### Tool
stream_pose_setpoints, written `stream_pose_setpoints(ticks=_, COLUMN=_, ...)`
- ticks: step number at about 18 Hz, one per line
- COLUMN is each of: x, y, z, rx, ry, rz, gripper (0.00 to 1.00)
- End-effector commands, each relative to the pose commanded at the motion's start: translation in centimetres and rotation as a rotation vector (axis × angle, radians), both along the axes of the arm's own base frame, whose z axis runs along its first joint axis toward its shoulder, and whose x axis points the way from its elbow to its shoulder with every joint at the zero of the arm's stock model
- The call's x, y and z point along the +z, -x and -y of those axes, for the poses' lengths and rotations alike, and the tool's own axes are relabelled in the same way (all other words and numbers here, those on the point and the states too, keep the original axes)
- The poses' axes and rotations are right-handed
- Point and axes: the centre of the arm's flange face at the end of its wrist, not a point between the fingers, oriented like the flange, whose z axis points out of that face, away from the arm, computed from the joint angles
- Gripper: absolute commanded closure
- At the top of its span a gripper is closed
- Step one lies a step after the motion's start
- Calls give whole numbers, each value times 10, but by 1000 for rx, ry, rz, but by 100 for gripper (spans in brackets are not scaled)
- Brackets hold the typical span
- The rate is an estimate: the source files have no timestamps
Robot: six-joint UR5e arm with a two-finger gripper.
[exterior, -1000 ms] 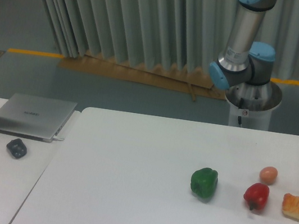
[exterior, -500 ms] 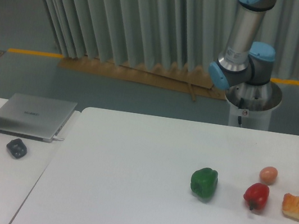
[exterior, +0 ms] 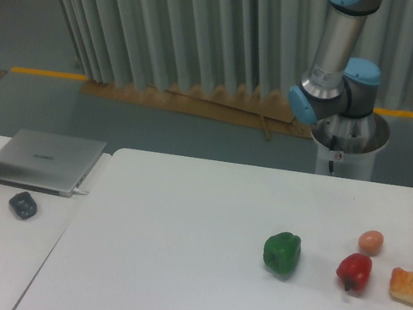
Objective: Place the red peppers in a basket
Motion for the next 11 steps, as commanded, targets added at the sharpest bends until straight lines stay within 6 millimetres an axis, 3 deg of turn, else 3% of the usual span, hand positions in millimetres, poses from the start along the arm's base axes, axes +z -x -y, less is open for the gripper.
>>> stream_pose_setpoints(ticks=11, x=4, y=-1, z=0, rx=17, ry=-3, rz=-5, gripper=0)
